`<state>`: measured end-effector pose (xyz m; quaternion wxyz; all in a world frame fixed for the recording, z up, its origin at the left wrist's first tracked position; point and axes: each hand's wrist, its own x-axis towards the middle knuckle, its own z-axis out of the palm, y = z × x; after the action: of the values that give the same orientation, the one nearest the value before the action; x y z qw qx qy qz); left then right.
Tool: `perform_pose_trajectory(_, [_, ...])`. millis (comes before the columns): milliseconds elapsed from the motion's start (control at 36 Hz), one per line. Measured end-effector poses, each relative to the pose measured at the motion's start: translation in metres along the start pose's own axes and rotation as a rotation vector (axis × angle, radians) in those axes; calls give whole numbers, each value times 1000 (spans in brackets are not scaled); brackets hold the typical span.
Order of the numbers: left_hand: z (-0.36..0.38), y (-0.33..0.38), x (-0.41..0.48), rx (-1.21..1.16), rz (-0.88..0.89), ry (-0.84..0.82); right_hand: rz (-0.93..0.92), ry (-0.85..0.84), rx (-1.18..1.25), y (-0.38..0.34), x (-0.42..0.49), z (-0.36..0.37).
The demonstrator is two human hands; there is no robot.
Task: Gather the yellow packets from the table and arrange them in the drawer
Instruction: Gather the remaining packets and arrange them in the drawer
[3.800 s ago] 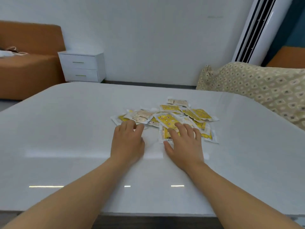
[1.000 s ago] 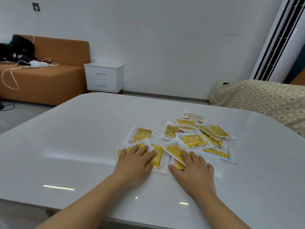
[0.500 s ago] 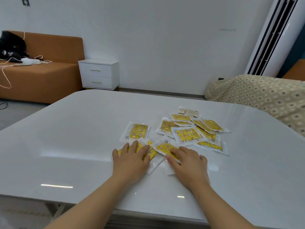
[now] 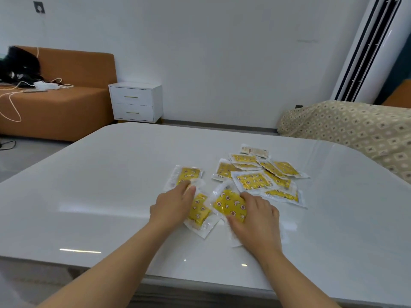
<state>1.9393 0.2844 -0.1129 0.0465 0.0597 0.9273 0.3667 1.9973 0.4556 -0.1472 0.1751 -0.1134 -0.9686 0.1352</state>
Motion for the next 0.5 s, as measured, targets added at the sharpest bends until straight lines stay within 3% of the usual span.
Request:
perform_pose_trajectory(83, [14,8,-5,184,-22,-125,27,138,157,1,-3,0])
perform_pose_trajectory(222, [16,3,1,309,-41,-80,190,200,338,5,-14,-11])
perform_pose_trajectory(333, [15,7,8,331,-118,-126,462,-7,193,12,-14,-17])
perform_pose_trajectory(500, [17,12,19,172,-142,-192,493,-256,204,10,2,-26])
